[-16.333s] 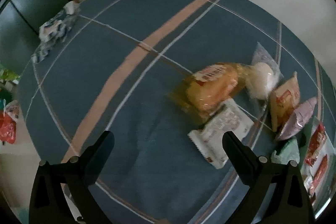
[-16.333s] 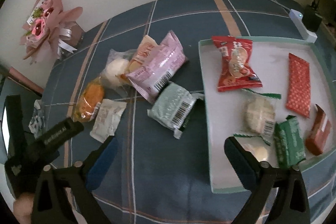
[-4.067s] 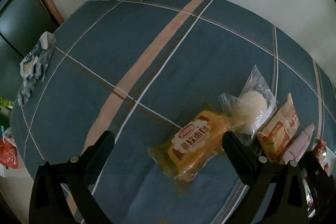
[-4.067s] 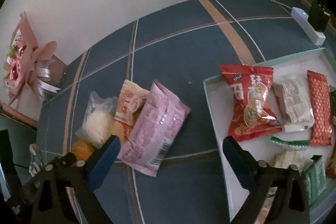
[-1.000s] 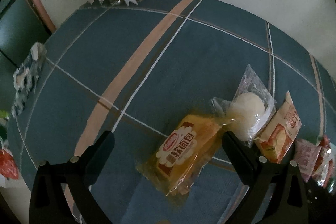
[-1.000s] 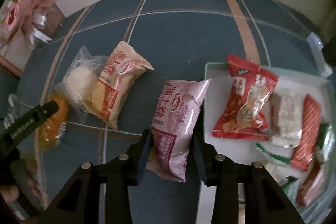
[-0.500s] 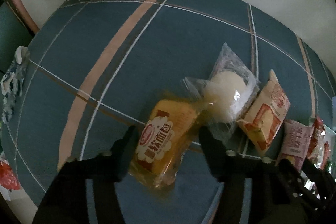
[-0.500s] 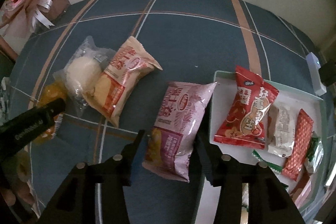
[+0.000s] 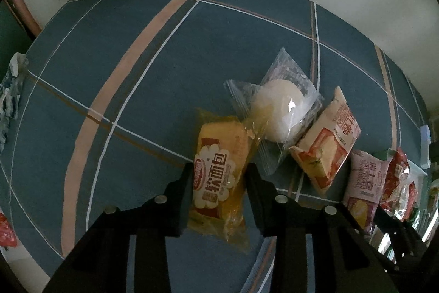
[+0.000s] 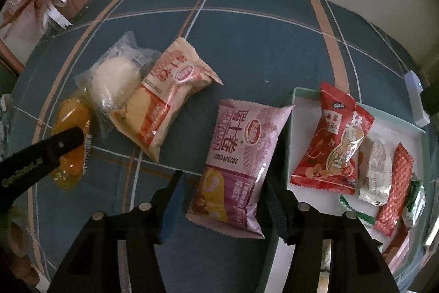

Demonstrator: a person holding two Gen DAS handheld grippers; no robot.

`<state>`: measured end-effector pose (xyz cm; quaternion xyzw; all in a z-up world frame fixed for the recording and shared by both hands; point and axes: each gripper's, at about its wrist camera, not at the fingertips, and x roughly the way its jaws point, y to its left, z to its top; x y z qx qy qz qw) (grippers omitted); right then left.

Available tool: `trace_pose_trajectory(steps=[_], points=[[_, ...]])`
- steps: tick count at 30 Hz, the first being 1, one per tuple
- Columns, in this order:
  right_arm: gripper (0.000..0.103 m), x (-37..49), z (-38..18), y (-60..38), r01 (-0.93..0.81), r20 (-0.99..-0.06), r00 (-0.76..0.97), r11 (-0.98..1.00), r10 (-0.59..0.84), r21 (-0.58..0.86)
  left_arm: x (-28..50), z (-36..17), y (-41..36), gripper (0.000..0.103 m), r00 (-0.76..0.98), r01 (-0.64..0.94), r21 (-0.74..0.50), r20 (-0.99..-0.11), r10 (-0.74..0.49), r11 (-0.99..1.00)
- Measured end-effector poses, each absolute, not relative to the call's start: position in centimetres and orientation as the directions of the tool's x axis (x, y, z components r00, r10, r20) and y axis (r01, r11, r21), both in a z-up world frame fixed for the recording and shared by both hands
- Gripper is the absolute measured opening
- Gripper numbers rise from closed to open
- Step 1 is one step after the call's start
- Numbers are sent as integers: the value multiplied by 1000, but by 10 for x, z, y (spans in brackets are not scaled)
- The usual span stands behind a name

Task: Organize snacks
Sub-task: 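Lift both held packets and carry them over the white tray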

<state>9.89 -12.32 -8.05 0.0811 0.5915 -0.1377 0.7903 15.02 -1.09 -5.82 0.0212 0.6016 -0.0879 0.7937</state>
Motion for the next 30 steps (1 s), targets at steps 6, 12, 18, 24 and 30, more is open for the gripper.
trace_pose_trajectory(steps=[6,12,18,24,30], points=[[60,100,-96,-112,295,-962,233,953,-142,-70,148,-61,-13,40,258,164,-58,-961,-99,985],[59,99,-103,-112,317,-962,243,947,-124,-42,149,-72,-19,44,243,172,-31,-967,-73,985],[59,97,-102,-124,328,-962,249,944,-114,-28,149,-84,-26,46,227,167,-8,-973,-46,986],[59,95,-102,-129,330,-960,256,944,-114,-24,145,-81,-21,46,232,147,-26,-971,-60,989],[51,95,-99,-132,343,-962,252,939,-109,-17,153,-78,-10,40,223,133,-93,-967,-121,987]])
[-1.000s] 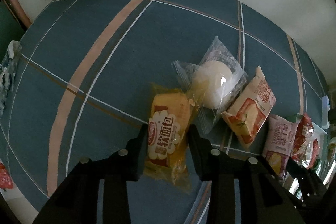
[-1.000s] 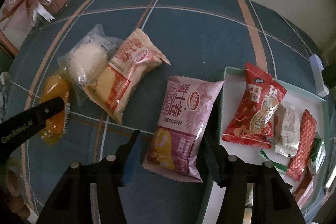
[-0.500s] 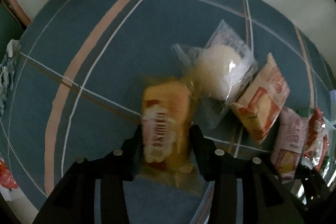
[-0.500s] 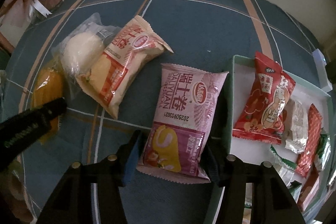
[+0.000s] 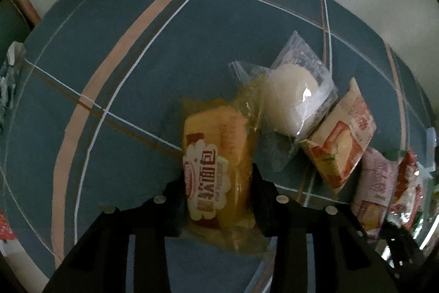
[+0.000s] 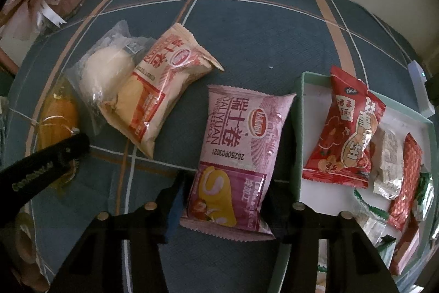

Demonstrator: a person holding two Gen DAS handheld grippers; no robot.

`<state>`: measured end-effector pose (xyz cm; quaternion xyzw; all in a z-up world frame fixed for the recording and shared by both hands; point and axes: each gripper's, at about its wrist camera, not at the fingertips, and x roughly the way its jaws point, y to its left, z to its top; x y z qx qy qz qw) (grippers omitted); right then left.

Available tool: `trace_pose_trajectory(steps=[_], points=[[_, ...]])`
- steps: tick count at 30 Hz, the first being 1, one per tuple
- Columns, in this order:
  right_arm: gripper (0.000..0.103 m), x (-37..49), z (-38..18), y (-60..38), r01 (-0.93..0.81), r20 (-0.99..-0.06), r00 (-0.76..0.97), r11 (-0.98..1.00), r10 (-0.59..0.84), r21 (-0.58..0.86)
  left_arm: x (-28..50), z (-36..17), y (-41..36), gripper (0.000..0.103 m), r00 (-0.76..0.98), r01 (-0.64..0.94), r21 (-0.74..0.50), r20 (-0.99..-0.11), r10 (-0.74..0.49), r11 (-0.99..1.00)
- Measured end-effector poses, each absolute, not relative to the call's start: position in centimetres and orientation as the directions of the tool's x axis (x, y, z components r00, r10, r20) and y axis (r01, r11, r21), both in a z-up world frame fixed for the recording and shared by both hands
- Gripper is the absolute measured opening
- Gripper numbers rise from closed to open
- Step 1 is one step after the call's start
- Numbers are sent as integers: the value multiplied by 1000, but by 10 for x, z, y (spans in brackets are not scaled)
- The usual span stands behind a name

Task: Organize snacks
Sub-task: 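Lift both held packets and carry them over the white tray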

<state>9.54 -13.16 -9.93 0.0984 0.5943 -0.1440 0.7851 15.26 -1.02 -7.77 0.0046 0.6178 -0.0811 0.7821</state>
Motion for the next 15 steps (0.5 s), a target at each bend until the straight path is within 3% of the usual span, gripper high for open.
trace_pose_trajectory(steps=[15], points=[[43,94,-52,-139,339,-941,322,941,-102,14,156,-25,17,39,301,83,-203,-928,-219,976]])
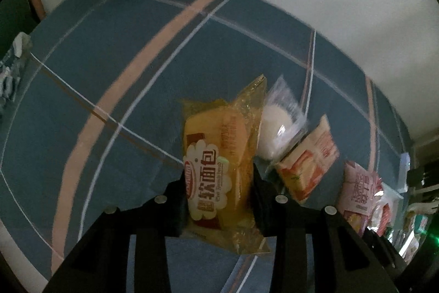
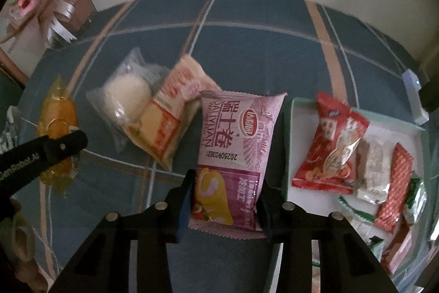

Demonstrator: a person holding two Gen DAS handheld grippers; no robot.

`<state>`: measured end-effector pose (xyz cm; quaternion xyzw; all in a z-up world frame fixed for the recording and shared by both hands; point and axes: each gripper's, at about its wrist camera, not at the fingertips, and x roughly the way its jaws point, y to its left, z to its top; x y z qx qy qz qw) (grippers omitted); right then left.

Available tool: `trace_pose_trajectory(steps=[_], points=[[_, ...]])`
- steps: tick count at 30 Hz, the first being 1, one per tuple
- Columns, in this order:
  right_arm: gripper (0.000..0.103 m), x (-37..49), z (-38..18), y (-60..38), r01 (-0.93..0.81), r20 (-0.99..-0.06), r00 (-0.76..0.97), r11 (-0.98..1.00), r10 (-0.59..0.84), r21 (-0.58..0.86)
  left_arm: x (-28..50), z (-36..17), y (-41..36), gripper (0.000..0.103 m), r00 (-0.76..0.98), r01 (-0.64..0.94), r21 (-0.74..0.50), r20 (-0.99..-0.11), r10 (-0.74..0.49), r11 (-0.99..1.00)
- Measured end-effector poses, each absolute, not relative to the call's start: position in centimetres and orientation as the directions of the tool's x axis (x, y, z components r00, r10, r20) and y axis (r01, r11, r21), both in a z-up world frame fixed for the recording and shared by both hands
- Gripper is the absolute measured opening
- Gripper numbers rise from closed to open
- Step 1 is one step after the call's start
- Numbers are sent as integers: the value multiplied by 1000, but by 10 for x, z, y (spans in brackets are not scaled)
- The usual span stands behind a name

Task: Organize snacks
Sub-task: 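Lift both held packets and carry them over the white tray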

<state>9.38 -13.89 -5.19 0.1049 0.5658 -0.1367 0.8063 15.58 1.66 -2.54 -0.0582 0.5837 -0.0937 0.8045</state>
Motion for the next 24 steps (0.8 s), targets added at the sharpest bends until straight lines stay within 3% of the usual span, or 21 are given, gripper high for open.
trace_pose_trajectory(steps=[12,24], points=[[43,72,9,-157,380,-902,415,923,-120,52,141,29,8,39,407,129,-258,-867,-288,958],[43,38,7,-222,535,-918,361,843,-162,61,110,42,-48,39,393,262,-257,-852,-346,930]])
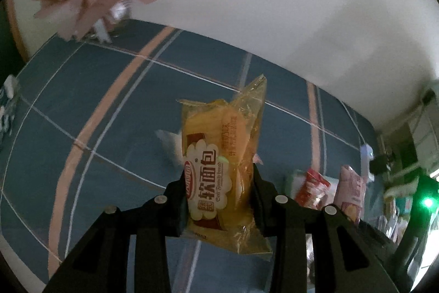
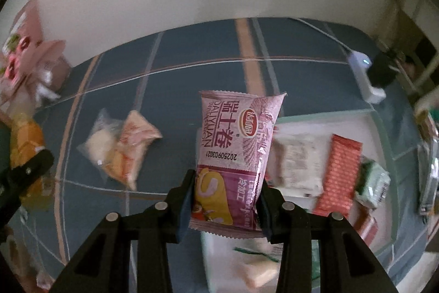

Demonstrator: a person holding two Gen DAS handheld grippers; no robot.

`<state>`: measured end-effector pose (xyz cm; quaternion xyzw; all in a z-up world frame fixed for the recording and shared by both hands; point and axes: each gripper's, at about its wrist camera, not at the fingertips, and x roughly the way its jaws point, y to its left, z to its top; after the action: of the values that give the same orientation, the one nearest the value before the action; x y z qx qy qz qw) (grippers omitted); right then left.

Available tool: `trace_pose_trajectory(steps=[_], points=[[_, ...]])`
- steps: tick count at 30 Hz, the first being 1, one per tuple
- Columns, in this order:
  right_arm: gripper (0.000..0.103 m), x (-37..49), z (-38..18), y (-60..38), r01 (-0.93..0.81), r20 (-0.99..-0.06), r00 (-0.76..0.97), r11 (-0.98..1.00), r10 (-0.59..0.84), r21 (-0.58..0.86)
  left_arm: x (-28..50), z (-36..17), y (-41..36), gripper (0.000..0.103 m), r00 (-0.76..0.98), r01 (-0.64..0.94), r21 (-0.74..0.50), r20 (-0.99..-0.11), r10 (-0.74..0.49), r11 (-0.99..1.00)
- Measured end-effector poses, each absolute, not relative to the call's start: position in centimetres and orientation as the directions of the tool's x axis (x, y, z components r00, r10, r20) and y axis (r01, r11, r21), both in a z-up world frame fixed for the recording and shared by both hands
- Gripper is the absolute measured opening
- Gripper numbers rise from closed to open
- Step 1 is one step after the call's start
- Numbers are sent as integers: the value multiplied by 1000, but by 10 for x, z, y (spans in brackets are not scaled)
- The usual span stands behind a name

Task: Organize snacks
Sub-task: 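Lift both held packets and carry them over the white tray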

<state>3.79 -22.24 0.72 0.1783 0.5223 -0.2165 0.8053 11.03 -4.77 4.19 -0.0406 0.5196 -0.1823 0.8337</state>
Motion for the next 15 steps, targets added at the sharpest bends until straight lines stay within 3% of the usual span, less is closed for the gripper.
trace_pose_trajectory(steps=[8,15], points=[[43,9,7,-263,628,-924,322,777,-208,44,72,40,-114,39,288,435,-286,-854,-434,853],[43,-15,9,-293,688,-924,315,723,-215,66,30,30,-169,39,242,576,-211,-879,-411,790]])
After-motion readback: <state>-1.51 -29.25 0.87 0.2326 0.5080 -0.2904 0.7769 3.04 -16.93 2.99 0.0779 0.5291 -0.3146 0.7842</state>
